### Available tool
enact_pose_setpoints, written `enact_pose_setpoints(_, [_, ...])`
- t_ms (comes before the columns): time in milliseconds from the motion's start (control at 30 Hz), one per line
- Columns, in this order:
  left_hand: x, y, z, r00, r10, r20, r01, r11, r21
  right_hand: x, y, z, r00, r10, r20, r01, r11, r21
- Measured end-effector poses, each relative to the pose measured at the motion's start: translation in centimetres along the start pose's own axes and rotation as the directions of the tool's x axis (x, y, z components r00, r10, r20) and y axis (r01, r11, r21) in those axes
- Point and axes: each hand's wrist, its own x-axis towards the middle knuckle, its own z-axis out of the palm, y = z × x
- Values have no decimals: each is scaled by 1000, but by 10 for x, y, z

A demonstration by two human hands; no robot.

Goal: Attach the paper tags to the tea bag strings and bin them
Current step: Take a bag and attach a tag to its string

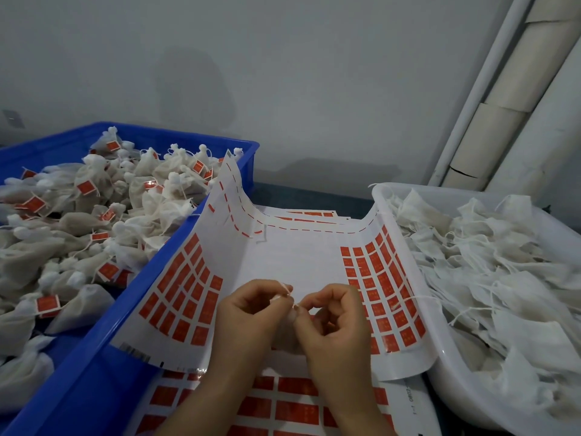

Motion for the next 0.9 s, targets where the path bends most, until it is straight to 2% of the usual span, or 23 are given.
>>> enact_pose_setpoints(100, [-1, 0, -1, 996, 88, 17, -89, 993, 82, 1, -1, -2, 1000, -2, -4, 3, 1000, 19])
enact_pose_setpoints(233, [0, -2, -2, 996, 93, -15, -92, 994, 59, 1, -2, -3, 1000, -6, -2, 6, 999, 36])
enact_pose_setpoints(367, [0, -3, -1, 987, 162, -7, -159, 975, 152, 1, 0, -2, 1000, 15, -11, -15, 999, 36])
enact_pose_setpoints(500, [0, -1, -1, 989, 145, 10, -145, 978, 149, 1, 1, -3, 1000, 25, 10, -25, 999, 30])
enact_pose_setpoints(667, [2, 2, -5, 998, -23, 55, 23, 1000, -12, 2, -2, -5, 985, -27, 172, 37, 998, -55])
enact_pose_setpoints(800, [3, 3, -8, 995, 19, 97, -21, 1000, 11, 1, -3, -4, 973, -10, 230, 24, 998, -58])
enact_pose_setpoints(900, [2, 3, -8, 990, 88, 111, -94, 994, 53, 2, -2, -4, 976, 3, 216, 6, 999, -41])
